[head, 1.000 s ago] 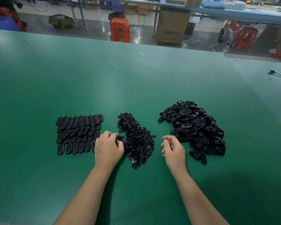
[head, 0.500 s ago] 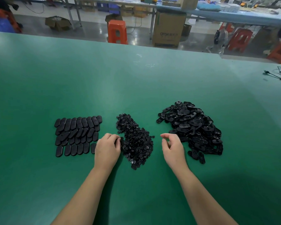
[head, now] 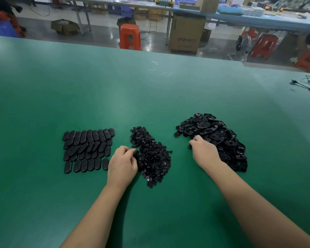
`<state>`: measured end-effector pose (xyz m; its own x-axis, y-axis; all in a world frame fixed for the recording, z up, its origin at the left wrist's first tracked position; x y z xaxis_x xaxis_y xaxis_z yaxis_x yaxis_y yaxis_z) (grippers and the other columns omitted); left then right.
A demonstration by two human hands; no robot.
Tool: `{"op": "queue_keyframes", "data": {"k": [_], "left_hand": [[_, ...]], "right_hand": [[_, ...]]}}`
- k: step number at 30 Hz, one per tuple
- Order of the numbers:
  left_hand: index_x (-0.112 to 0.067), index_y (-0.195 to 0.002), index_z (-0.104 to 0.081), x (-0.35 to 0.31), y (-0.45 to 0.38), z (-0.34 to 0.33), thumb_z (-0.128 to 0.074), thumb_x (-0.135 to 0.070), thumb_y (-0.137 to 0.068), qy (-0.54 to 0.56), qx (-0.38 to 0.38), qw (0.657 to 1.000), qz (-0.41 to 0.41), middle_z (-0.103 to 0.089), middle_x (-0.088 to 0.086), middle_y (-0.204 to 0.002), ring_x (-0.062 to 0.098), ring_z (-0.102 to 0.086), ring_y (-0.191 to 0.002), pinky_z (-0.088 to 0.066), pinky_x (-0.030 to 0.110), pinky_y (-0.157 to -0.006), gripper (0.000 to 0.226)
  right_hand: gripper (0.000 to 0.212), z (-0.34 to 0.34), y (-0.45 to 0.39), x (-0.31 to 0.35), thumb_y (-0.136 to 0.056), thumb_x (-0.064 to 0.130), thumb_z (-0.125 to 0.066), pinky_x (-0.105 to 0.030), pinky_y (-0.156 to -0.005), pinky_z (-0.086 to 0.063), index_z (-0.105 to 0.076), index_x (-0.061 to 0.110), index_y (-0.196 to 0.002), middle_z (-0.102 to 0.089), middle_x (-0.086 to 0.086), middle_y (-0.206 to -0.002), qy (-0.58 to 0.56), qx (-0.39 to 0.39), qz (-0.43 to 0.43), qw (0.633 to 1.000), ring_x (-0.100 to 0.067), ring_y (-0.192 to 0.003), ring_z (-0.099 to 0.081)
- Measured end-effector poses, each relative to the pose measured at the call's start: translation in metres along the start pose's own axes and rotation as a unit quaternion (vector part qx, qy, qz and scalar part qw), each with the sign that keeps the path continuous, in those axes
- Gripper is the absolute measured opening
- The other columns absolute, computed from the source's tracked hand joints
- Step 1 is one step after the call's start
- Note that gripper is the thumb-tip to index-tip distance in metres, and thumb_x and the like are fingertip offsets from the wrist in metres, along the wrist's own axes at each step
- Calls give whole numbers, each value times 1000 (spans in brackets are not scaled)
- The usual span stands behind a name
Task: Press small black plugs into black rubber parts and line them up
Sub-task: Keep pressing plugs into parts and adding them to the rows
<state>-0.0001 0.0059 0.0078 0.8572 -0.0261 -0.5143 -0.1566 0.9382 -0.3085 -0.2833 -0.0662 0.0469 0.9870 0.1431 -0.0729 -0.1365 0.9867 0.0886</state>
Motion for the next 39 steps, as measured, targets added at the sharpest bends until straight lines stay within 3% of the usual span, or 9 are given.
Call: {"op": "queue_keyframes", "data": {"k": [7,17,22,26,29,33,36,39], "left_hand": [[-8,-95,-77,4,-1,-5,-69,-12,-91,3,-16,1000,3,-58,1,-88,21,-57,-82,-49,32,-65,10],[-10,-89,-72,3,-2,-5,-69,-16,-92,-4,-8,1000,5,-58,-2,-88,16,-56,-81,-45,28,-65,7],[-12,-90,-70,3,-3,-5,-68,-20,-93,-16,-1,1000,6,-58,-4,-87,14,-55,-78,-42,26,-62,9],[-14,-91,-72,4,-3,-6,-71,-21,-91,-18,-2,1000,-2,-58,-5,-84,14,-55,-74,-44,28,-58,8],[-15,-90,-74,4,-1,-6,-73,-22,-90,-19,-11,1000,1,-57,-7,-82,13,-55,-71,-42,26,-55,7],[-16,-90,-76,4,0,-4,-75,-21,-89,-16,-16,1000,-5,-58,-8,-82,11,-55,-70,-42,25,-53,5],[-16,-89,-75,2,1,-3,-74,-21,-90,-15,-15,1000,-13,-60,-8,-85,12,-58,-71,-47,27,-54,5],[-14,-87,-71,-1,0,-2,-74,-18,-89,-12,-11,1000,-23,-62,-6,-86,12,-57,-68,-45,26,-52,6]], "right_hand": [[24,11,-9,1,-96,-1,-52,-34,-63,-44,-62,9,-115,-49,-9,-118,-3,18,4,1000,-25,-74,-49],[21,11,-7,0,-96,4,-56,-31,-63,-39,-57,15,-114,-52,-4,-115,-51,-29,22,998,-21,-82,-53],[18,10,-4,5,-101,18,-59,-38,-75,-53,-58,15,-118,-58,2,-105,-221,-112,20,969,-21,-89,-62],[33,9,-2,15,-101,15,-58,-31,-72,-45,-58,16,-134,-49,8,-97,-305,-140,10,942,-10,-74,-52],[22,5,4,24,-101,13,-58,-33,-71,-55,-65,15,-121,-53,5,-88,-422,-129,-24,897,-8,-66,-54],[8,-6,20,36,-100,10,-60,-29,-70,-62,-63,18,-100,-69,-7,-89,-615,-104,-96,775,-10,-68,-70],[12,-17,31,44,-99,10,-62,-30,-75,-62,-61,17,-108,-70,-7,-88,-672,-127,-114,720,-14,-74,-74],[29,-30,40,51,-100,8,-60,-27,-79,-61,-60,22,-125,-70,-8,-92,-700,-126,-125,692,-14,-79,-75]]}}
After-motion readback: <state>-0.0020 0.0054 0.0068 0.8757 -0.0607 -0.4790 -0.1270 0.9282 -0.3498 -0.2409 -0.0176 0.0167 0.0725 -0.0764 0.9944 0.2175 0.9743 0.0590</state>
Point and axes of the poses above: each hand's wrist, its own y-axis away from the middle knuckle, its own z-axis out of the back of the hand, x = y × z, the point moved 1 cm from there along -y, towards the middle knuckle
